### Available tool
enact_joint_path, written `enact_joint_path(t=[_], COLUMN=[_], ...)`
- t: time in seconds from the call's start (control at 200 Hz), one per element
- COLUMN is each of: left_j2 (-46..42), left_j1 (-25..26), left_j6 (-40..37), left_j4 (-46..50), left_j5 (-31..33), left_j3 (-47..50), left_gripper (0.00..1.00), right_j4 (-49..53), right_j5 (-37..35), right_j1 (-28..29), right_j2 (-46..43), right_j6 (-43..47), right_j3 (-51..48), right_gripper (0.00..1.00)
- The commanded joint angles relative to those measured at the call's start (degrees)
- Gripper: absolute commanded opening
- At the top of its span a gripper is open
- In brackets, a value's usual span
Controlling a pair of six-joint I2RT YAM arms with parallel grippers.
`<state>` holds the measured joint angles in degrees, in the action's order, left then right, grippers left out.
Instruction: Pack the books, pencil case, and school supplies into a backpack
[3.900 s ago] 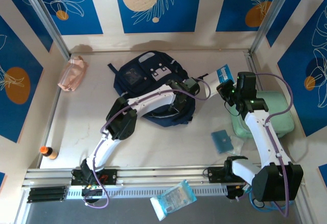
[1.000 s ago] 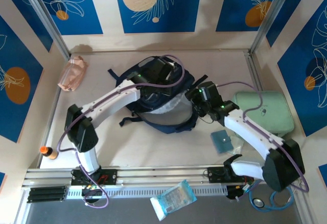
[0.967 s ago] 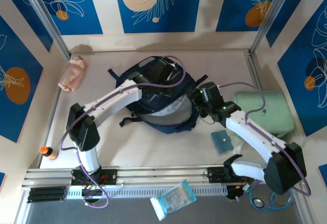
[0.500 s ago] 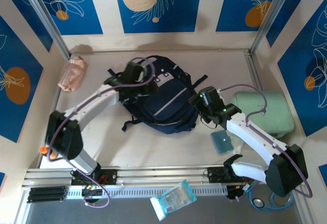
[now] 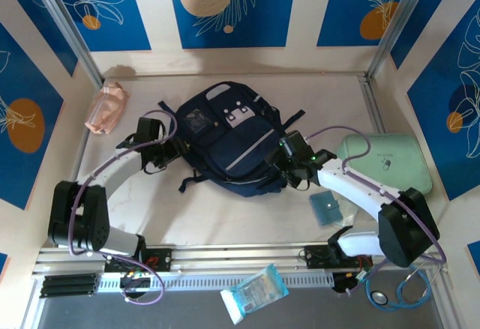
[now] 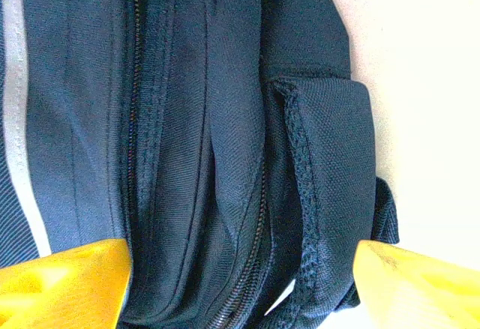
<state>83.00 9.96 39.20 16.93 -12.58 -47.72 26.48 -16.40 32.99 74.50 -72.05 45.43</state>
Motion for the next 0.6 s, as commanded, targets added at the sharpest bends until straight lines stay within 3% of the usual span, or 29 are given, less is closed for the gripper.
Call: enact_joint_path(t=[0.0, 0.29, 0.375, 0.595], left_j2=[4.4, 12.1, 14.2, 16.7], left_j1=[-0.5, -0.5, -0.5, -0.4], left_j6=[1.9, 5.3, 6.9, 8.8], left_j4=[-3.5, -10.7, -11.9, -14.4], left_j5=[-2.3, -6.9, -7.1, -8.1], left_j3=[-1.5, -3.2, -3.8, -4.3], left_gripper=[0.59, 0.49, 0.39, 0.29], right_j4=[2.2, 1.9, 1.4, -1.9], right_j5=[0.8, 0.8, 2.1, 6.2], right_j1=[1.1, 1.5, 1.3, 1.1], right_j2=[0.7, -0.1, 0.7, 4.5], right_j6=[0.2, -0.5, -0.6, 0.6], right_j3=[2.8, 1.8, 1.8, 2.0], right_gripper=[0.78, 0.77, 0.76, 0.74])
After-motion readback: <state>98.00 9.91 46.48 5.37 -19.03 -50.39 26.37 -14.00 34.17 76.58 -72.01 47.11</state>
